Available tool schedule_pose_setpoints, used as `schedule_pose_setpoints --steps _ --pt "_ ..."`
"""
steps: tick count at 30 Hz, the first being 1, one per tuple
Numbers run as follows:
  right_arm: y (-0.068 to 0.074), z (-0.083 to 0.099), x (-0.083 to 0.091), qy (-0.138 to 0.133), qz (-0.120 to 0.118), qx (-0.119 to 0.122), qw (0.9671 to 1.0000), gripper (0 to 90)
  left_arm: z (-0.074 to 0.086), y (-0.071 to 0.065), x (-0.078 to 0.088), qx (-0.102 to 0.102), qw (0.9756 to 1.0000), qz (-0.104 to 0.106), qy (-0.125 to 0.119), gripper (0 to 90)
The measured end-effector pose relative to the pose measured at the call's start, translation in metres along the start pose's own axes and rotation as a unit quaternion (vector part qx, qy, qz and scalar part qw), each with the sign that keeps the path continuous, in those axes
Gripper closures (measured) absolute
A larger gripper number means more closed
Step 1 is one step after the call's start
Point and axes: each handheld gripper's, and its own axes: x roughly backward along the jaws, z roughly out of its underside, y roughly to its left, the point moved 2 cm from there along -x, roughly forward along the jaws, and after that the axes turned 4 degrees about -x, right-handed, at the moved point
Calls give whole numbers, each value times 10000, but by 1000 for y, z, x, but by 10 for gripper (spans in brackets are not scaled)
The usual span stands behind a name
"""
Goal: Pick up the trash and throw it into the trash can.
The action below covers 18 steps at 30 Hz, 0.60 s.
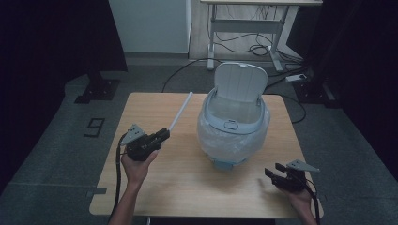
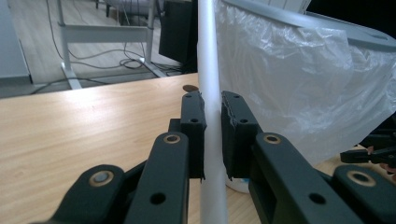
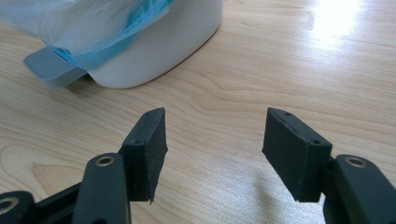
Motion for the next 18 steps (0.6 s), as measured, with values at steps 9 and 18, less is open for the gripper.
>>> schedule_pose_setpoints --steps 9,18 --pt "2 1 -2 53 -3 45 10000 391 -7 -7 -1 -48 9999 124 -82 800" --pt "1 2 -3 94 5 63 9999 391 -17 -13 -1 -130 9995 195 -203 800"
